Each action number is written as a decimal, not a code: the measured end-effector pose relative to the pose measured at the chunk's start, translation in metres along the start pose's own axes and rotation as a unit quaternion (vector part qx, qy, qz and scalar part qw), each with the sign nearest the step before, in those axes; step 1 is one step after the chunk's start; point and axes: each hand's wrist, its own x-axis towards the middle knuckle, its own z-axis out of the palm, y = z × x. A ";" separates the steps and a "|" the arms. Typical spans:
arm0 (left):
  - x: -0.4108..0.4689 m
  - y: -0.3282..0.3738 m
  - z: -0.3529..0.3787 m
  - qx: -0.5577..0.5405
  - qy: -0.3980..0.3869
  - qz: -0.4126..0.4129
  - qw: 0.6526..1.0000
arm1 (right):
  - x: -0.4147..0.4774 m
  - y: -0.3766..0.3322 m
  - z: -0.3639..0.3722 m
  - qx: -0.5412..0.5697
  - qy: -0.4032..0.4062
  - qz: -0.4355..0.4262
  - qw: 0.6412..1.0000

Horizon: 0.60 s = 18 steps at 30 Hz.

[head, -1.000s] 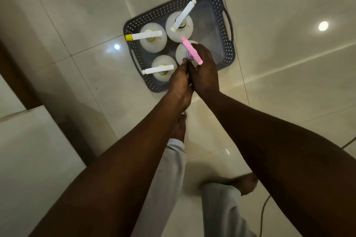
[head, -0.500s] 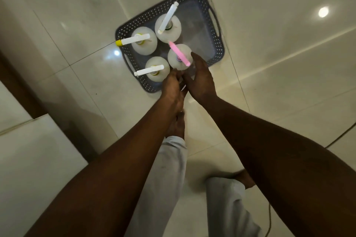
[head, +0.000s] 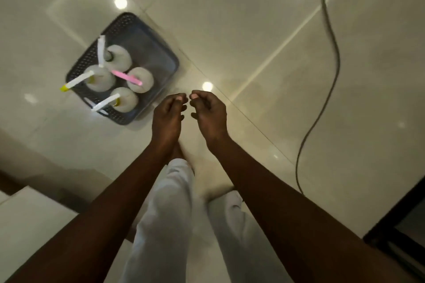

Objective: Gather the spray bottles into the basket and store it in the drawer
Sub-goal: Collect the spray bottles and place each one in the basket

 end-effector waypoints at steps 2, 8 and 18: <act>-0.014 -0.001 0.027 0.029 -0.027 0.024 0.999 | -0.008 0.005 -0.035 0.065 0.022 0.016 0.998; -0.062 -0.021 0.122 0.092 -0.098 0.029 0.990 | -0.040 0.044 -0.148 0.186 0.104 0.051 0.976; -0.199 -0.074 0.294 0.265 -0.294 0.034 0.918 | -0.138 0.176 -0.339 0.330 0.318 0.107 0.883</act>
